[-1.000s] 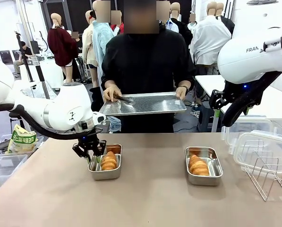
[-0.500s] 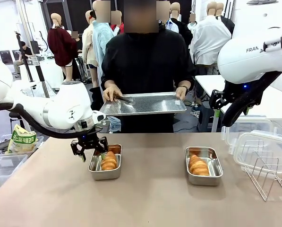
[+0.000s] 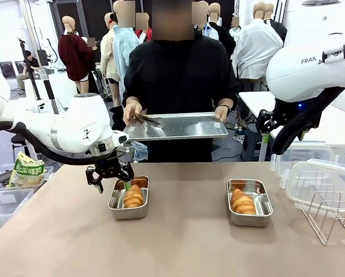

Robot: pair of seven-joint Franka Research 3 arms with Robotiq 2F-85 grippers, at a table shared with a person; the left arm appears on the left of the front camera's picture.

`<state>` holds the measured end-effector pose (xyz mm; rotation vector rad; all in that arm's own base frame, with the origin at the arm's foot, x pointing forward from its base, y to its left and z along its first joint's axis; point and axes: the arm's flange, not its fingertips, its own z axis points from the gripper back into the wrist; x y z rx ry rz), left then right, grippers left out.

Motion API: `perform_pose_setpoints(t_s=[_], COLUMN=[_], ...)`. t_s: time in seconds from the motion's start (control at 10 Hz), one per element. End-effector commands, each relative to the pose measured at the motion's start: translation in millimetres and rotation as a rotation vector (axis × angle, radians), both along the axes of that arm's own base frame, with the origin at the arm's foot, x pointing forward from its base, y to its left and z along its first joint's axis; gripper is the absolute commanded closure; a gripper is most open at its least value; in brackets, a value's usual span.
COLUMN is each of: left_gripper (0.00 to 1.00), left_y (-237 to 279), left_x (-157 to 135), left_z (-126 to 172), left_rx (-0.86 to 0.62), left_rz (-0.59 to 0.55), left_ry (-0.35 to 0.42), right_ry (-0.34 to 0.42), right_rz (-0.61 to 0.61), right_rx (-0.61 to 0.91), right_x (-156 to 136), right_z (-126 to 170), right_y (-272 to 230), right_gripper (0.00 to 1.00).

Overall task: Place the bread in airtight containers.
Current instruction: Once an object is inside an Airtight Container , place the container in the center of the table, then pick up one Airtight Container lid and hand it to the human.

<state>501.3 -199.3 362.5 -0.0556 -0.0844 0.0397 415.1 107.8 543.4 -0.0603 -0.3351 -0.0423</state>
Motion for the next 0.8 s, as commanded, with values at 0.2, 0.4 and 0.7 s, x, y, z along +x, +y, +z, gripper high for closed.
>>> perform_pose_setpoints(t_s=[0.2,0.4,0.7], left_gripper=[0.00,0.00,0.00], left_y=[-0.7,-0.7,-0.7], left_x=[1.2,1.2,1.2], left_z=[-2.7,-2.7,-2.7], left_rx=[-0.003,-0.003,-0.003], left_rz=[0.000,0.000,0.000], left_ry=[-0.004,-0.004,-0.004], right_ry=[-0.003,-0.003,-0.003], right_rz=[-0.003,-0.003,-0.003], right_rx=[0.002,0.002,0.002], right_x=[-1.7,-1.7,-1.7], right_z=[-2.9,-2.9,-2.9], right_y=[0.0,0.0,0.0], right_gripper=[0.00,0.00,0.00])
